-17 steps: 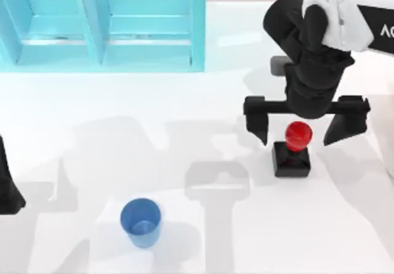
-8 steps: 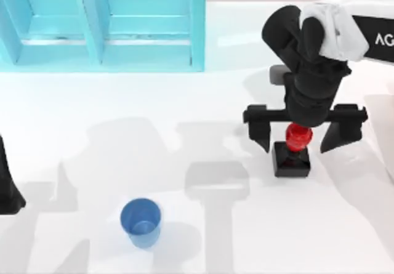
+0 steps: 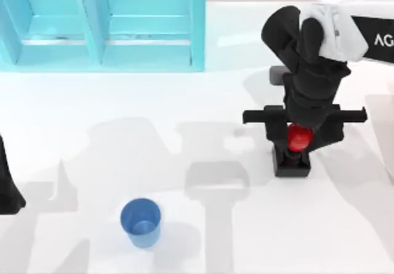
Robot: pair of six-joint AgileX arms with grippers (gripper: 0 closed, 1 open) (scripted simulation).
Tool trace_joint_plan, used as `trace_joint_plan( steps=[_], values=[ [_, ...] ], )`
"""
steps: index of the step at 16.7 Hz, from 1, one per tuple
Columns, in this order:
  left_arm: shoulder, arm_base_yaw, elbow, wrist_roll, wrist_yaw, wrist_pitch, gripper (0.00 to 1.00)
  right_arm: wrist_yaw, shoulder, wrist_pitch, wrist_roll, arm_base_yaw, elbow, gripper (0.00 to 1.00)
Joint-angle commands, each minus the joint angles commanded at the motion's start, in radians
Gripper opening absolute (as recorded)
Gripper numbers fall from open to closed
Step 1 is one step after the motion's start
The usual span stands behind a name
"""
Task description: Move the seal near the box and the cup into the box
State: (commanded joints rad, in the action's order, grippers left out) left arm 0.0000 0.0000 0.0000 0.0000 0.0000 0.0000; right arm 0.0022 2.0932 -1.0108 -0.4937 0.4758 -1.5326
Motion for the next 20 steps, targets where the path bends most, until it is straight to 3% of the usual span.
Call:
trace_joint_plan(
  steps=[2, 3, 13, 20],
  values=[
    [0.0, 0.0, 0.0, 0.0, 0.0, 0.0, 1.0, 0.0, 0.0, 0.0, 0.0, 0.0, 0.0, 0.02],
    [0.0, 0.0, 0.0, 0.0, 0.0, 0.0, 1.0, 0.0, 0.0, 0.0, 0.0, 0.0, 0.0, 0.0],
    [0.0, 0.0, 0.0, 0.0, 0.0, 0.0, 1.0, 0.0, -0.011, -0.017, 0.014, -0.016, -0.008, 0.0],
    [0.0, 0.0, 0.0, 0.0, 0.0, 0.0, 1.0, -0.001, -0.178, -0.283, 0.221, -0.222, -0.098, 0.0]
  ],
)
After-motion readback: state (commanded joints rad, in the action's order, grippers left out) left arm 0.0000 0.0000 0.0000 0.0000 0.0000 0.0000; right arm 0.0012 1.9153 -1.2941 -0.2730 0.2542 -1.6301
